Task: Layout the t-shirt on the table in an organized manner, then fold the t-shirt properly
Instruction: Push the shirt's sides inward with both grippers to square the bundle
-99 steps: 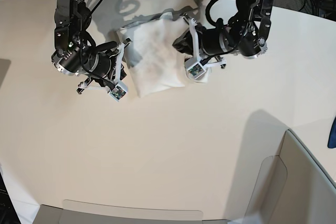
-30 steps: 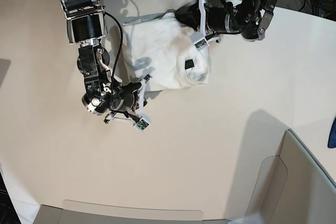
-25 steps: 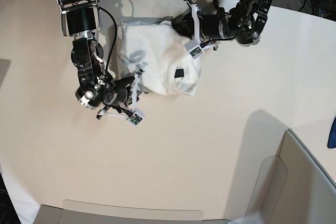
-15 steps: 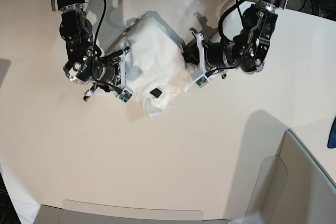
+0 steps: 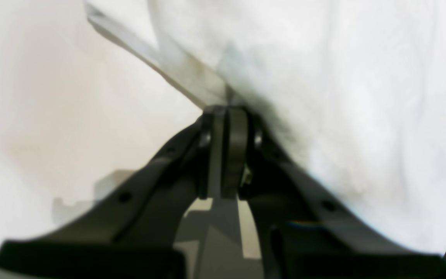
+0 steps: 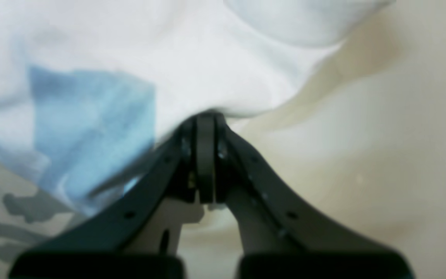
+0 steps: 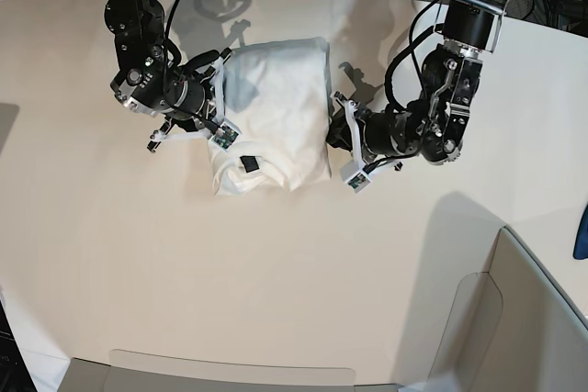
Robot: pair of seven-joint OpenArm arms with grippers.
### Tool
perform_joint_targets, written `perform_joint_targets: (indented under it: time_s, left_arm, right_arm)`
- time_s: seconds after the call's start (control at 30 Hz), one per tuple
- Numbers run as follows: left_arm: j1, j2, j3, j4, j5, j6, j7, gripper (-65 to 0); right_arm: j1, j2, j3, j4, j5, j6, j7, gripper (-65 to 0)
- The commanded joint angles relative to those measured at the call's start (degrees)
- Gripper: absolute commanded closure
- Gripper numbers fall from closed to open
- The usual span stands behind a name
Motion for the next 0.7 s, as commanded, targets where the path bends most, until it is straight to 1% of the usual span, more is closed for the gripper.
perform_joint_targets:
  time_s: [0.0,0.1,0.2,0.3,0.43,0.5,0.57,0.6,0.67]
  left_arm:
    - [-0.5,-0.6,0.0,0.5,2.8,1.0,2.2,-4.5]
    - [-0.5,-0.6,-0.1,2.6,2.8,1.0,2.5,-4.5]
    - [-0.2,-0.5,-3.2,5.1,2.7,1.0,2.8,-4.5]
    - [-0.3,-0.4,-6.3,6.8,2.7,0.7,4.8,-4.5]
    - [-0.2,-0.3,-8.6,9.8,2.7,0.7,5.4,-4.5]
    - [-0.1,-0.3,-9.3,12.1,2.7,0.7,5.5,-4.5]
    - [0.0,-0.3,-10.4,14.1,2.7,0.7,7.0,-4.5]
    - [0.0,-0.3,-11.0,14.9,2.7,0.7,7.4,-4.5]
    - [0.1,-0.3,-12.4,16.9,2.6,0.7,8.2,-4.5]
  right_arm:
    - [1.0,0.4,0.2,1.2,0.1,0.4,0.4,0.0]
    - [1.3,0.4,0.2,1.2,0.1,0.4,0.4,0.0]
    - [1.9,0.4,0.2,1.2,-0.2,0.4,0.4,0.0]
    - [2.2,0.4,0.3,1.3,-2.3,0.4,0.4,0.0]
    - [2.2,0.0,0.3,1.3,-4.8,0.4,0.6,0.0]
    - [2.2,0.0,0.3,1.3,-5.2,0.4,0.6,0.0]
    - [2.4,0.0,0.4,1.3,-5.2,0.4,0.7,0.0]
    - [2.8,0.2,0.8,1.3,-5.2,0.4,0.7,0.0]
    - [3.1,0.1,3.6,1.3,-5.2,0.4,0.5,0.0]
